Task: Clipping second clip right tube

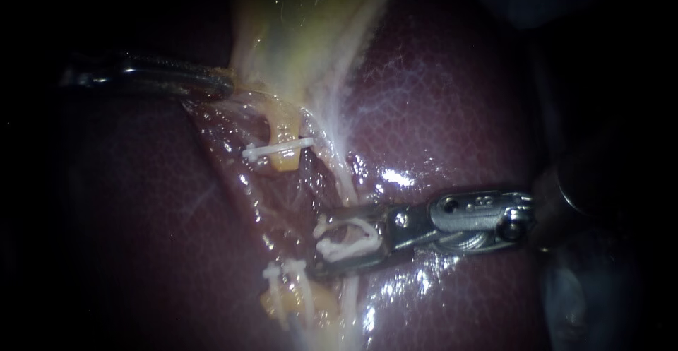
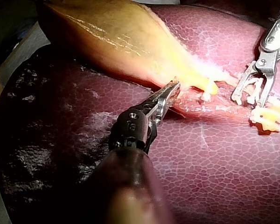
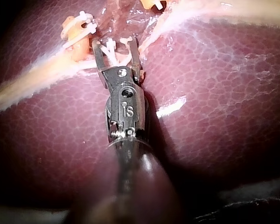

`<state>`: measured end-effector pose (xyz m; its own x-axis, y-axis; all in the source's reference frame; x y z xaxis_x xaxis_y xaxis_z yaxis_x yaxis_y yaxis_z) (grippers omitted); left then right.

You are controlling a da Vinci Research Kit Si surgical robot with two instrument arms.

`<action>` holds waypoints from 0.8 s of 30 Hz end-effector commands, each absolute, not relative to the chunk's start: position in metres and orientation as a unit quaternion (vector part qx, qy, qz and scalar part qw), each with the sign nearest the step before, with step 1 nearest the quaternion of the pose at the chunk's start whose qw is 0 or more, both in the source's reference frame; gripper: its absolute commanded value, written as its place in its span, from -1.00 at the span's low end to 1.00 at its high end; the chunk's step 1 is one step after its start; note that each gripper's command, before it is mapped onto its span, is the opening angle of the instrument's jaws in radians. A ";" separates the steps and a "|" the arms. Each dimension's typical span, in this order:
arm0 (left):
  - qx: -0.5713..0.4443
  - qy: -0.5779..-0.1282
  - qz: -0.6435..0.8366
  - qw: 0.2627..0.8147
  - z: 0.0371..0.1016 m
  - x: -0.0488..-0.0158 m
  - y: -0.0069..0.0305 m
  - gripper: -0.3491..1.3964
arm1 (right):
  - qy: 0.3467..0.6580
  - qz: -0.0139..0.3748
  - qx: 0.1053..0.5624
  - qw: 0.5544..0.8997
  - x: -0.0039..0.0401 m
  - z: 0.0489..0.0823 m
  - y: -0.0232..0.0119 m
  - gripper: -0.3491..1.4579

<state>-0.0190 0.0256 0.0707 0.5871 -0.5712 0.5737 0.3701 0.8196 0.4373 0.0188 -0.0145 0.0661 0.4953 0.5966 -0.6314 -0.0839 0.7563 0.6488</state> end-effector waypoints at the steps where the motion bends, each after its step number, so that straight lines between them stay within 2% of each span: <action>1: 0.137 -0.367 -0.267 0.880 0.0707 -0.0190 0.0256 -1.00 | 0.458 0.208 0.281 0.817 0.0188 0.0659 -0.0145 -0.10; 6: 0.137 -0.367 -0.267 0.880 0.0707 -0.0190 0.0256 -1.00 | 0.479 0.215 0.285 0.802 0.0192 0.0631 -0.0142 -0.10; 16: 0.137 -0.367 -0.268 0.880 0.0707 -0.0190 0.0256 -1.00 | 0.491 0.243 0.315 0.775 0.0179 0.0559 -0.0127 -0.09; 20: 0.137 -0.367 -0.268 0.880 0.0707 -0.0190 0.0256 -1.00 | 0.485 0.259 0.327 0.768 0.0163 0.0547 -0.0118 -0.10; 24: 0.137 -0.367 -0.268 0.880 0.0707 -0.0190 0.0256 -1.00 | 0.476 0.283 0.341 0.760 0.0147 0.0550 -0.0113 -0.11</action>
